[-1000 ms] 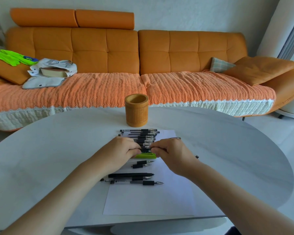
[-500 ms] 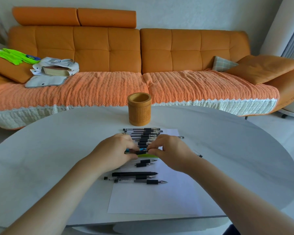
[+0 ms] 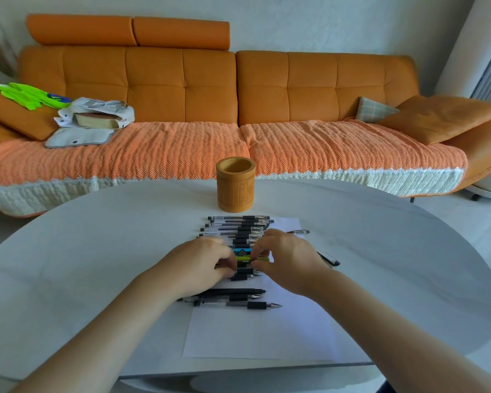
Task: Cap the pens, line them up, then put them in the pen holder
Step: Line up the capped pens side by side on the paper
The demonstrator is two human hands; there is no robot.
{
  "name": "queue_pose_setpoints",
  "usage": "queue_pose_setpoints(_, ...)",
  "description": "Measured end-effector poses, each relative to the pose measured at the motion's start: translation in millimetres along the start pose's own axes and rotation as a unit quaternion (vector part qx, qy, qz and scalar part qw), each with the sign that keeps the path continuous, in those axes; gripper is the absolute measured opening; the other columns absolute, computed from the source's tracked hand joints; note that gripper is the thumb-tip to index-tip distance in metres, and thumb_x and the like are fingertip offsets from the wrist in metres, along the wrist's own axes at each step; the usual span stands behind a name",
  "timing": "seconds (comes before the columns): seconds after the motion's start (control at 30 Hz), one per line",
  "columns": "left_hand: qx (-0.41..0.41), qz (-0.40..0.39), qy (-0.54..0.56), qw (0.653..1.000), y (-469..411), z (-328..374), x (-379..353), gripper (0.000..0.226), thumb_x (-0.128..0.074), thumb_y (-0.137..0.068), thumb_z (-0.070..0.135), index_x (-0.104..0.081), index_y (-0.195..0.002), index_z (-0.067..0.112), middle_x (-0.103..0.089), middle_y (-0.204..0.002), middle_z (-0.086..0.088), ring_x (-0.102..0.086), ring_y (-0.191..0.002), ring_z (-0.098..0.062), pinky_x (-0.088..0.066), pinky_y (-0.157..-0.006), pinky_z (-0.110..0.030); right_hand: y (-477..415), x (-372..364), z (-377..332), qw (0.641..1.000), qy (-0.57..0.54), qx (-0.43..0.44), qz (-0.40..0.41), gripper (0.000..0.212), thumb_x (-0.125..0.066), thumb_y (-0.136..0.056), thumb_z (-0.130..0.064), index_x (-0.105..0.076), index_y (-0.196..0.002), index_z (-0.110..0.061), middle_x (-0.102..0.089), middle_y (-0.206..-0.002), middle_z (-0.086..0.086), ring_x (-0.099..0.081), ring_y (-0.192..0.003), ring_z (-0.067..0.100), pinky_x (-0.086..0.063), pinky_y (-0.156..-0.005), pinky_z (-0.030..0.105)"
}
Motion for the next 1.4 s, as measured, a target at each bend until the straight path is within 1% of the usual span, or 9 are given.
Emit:
queue_pose_setpoints(0.23, 0.006, -0.037, -0.038, 0.999, -2.2, 5.4, 0.0, 0.019, -0.062, -0.087, 0.042, -0.07, -0.104, 0.037, -0.053, -0.093, 0.015, -0.053, -0.09, -0.007, -0.047, -0.076, -0.029, 5.5, 0.7, 6.2, 1.0, -0.004, -0.006, -0.003, 0.012, -0.063, -0.09, -0.036, -0.068, -0.1, -0.032, -0.061, -0.098, -0.013, -0.057, -0.088, 0.011, -0.05, -0.075, 0.031)
queue_pose_setpoints(0.4, 0.017, -0.032, -0.015, 0.999, -3.0, 8.7, 1.6, 0.011, -0.07, -0.08, 0.039, -0.064, -0.088, 0.04, -0.055, -0.092, 0.021, -0.054, -0.087, 0.001, -0.045, -0.074, -0.022, 9.8, 11.3, 18.6, 0.999, -0.024, -0.024, 0.01, 0.016, -0.059, -0.094, -0.033, -0.068, -0.108, -0.033, -0.063, -0.102, -0.014, -0.056, -0.087, 0.008, -0.047, -0.073, 0.026)
queue_pose_setpoints(0.5, 0.034, -0.021, -0.019, 0.999, -5.3, 12.9, 5.8, 0.009, -0.068, -0.082, 0.039, -0.061, -0.087, 0.041, -0.06, -0.091, 0.019, -0.055, -0.083, -0.002, -0.046, -0.071, -0.025, 12.1, 23.6, 34.5, 0.998, -0.02, -0.06, 0.029, 0.016, -0.055, -0.096, -0.031, -0.068, -0.106, -0.034, -0.062, -0.101, -0.014, -0.055, -0.082, 0.008, -0.042, -0.068, 0.025)
queue_pose_setpoints(0.6, 0.026, 0.005, 0.011, 1.0, -9.3, 19.9, 7.4, 0.007, -0.064, -0.088, 0.037, -0.059, -0.093, 0.039, -0.058, -0.09, 0.02, -0.053, -0.079, 0.001, -0.039, -0.065, -0.021, 14.8, 34.7, 54.5, 0.993, 0.016, -0.11, 0.044, 0.021, -0.051, -0.097, -0.028, -0.067, -0.107, -0.035, -0.061, -0.105, -0.013, -0.059, -0.092, 0.013, -0.041, -0.069, 0.026)
queue_pose_setpoints(0.8, 0.0, 0.027, 0.043, 0.999, -22.0, 37.9, 0.2, 0.023, -0.05, -0.098, 0.027, -0.06, -0.118, 0.03, -0.055, -0.11, 0.011, -0.054, -0.101, -0.01, -0.046, -0.09, -0.035, 28.7, 50.5, 82.7, 0.977, 0.107, -0.181, 0.017, 0.03, -0.051, -0.091, -0.036, -0.061, -0.119, -0.037, -0.058, -0.112, -0.012, -0.06, -0.102, 0.015, -0.046, -0.077, 0.028)
queue_pose_setpoints(0.93, 0.004, 0.023, 0.028, 0.999, -28.3, 43.9, -5.2, 0.026, -0.045, -0.1, 0.027, -0.059, -0.122, 0.028, -0.053, -0.119, 0.01, -0.053, -0.109, -0.013, -0.045, -0.092, -0.037, 33.3, 51.8, 89.7, 0.971, 0.133, -0.197, -0.012, 0.031, -0.055, -0.087, -0.044, -0.062, -0.117, -0.037, -0.058, -0.111, -0.014, -0.06, -0.105, 0.014, -0.042, -0.078, 0.028)
queue_pose_setpoints(1.1, 0.017, 0.024, 0.034, 0.999, -28.7, 42.8, -7.1, 0.025, -0.043, -0.1, 0.031, -0.058, -0.12, 0.036, -0.06, -0.114, 0.019, -0.056, -0.106, -0.009, -0.048, -0.088, -0.035, 32.5, 47.8, 89.5, 0.975, 0.124, -0.185, -0.012, 0.016, -0.055, -0.087, -0.033, -0.064, -0.1, -0.036, -0.06, -0.1, -0.014, -0.06, -0.102, 0.015, -0.038, -0.073, 0.028)
queue_pose_setpoints(1.23, 0.021, 0.034, 0.041, 0.998, -26.2, 41.5, -4.9, 0.024, -0.045, -0.098, 0.034, -0.058, -0.117, 0.041, -0.063, -0.098, 0.022, -0.059, -0.096, -0.007, -0.051, -0.083, -0.036, 27.7, 49.3, 83.4, 0.98, 0.108, -0.161, 0.03, 0.012, -0.052, -0.095, -0.035, -0.059, -0.105, -0.032, -0.067, -0.103, -0.01, -0.061, -0.099, 0.018, -0.04, -0.073, 0.03)
queue_pose_setpoints(1.4, 0.032, 0.071, 0.044, 0.996, -23.2, 38.7, 2.3, 0.027, -0.048, -0.098, 0.038, -0.057, -0.122, 0.045, -0.065, -0.114, 0.019, -0.059, -0.104, -0.01, -0.047, -0.08, -0.03, 22.7, 46.9, 61.6, 0.992, -0.02, -0.11, 0.061, 0.012, -0.055, -0.096, -0.034, -0.061, -0.106, -0.033, -0.064, -0.096, -0.015, -0.059, -0.085, 0.011, -0.048, -0.071, 0.03)
Point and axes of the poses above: each hand's wrist, its own y-axis away from the middle knuckle, its own x-axis out of the back of the hand, z = x × y, the point moved 2 cm from there along -y, towards the middle knuckle
